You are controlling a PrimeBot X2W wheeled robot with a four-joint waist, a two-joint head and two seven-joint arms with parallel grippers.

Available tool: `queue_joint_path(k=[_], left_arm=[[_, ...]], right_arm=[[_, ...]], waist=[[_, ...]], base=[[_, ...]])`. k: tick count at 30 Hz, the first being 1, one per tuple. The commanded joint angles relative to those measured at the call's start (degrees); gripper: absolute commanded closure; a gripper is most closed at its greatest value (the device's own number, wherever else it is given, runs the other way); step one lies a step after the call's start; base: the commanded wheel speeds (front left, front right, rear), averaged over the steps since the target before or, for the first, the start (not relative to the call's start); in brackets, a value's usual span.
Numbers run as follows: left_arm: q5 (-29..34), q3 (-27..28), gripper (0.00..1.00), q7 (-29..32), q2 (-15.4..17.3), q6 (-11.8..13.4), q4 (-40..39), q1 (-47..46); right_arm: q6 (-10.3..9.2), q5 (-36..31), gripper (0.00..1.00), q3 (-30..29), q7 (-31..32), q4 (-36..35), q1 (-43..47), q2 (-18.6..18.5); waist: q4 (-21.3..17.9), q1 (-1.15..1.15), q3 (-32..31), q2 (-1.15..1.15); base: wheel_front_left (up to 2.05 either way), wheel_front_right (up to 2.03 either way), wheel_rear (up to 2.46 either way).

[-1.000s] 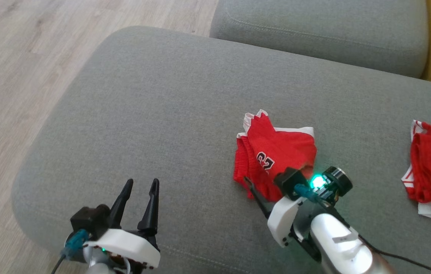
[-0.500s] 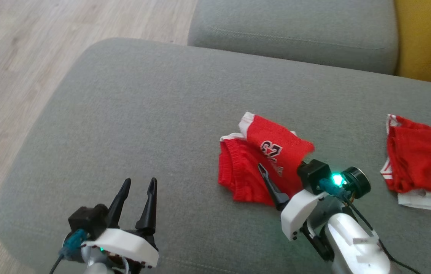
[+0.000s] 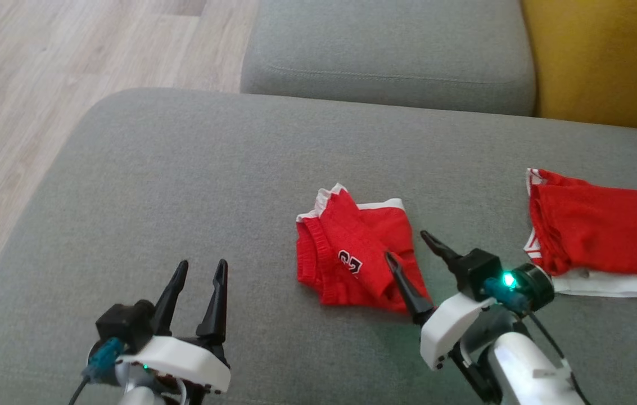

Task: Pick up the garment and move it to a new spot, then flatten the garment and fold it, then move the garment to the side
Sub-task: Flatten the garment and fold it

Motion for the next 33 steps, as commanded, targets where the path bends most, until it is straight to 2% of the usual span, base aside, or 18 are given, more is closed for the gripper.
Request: queue_joint_path(k=[1,10,20,31,32,33], left_arm=[[0.47,2.3,0.0,-0.69,0.06,-0.24,-2.2,-1.9],[-0.43,2.01,0.0,-0.69,0.06,-0.06,-4.51,-2.3],[-0.92,1.41,0.0,-0.69,0.06,0.53,-5.85,-1.03],[-1.04,1.28,0.0,-0.69,0.06,0.56,-5.99,-0.89],[-1.07,1.1,0.0,-0.69,0.06,0.52,-5.95,-1.06],[-1.1,0.9,0.0,-0.69,0.06,0.46,-5.89,-1.24]], right_arm=[[0.11,0.83,0.0,0.13,-0.02,-3.02,-1.16,0.56],[0.11,4.54,0.0,-5.68,-5.13,-7.25,1.64,0.56],[0.11,5.49,0.0,-12.42,-11.89,-5.71,5.6,0.56],[0.11,5.26,0.0,-13.71,-13.86,-2.64,4.2,0.56],[0.11,5.26,0.04,-13.4,-13.81,-2.38,3.79,0.56],[0.11,5.07,1.0,-13.03,-13.66,-2.08,3.32,0.56]], waist=[[-0.5,0.0,-0.32,0.0],[-2.42,0.0,-0.3,0.0],[-4.12,0.0,0.72,0.0],[-3.81,0.0,1.66,0.0],[-3.49,0.0,1.84,0.0],[-3.1,0.0,2.15,0.0]], base=[[0.0,0.0,0.0],[0.0,0.0,0.0],[0.0,0.0,0.0],[0.0,0.0,0.0],[0.0,0.0,0.0],[0.0,0.0,0.0]])
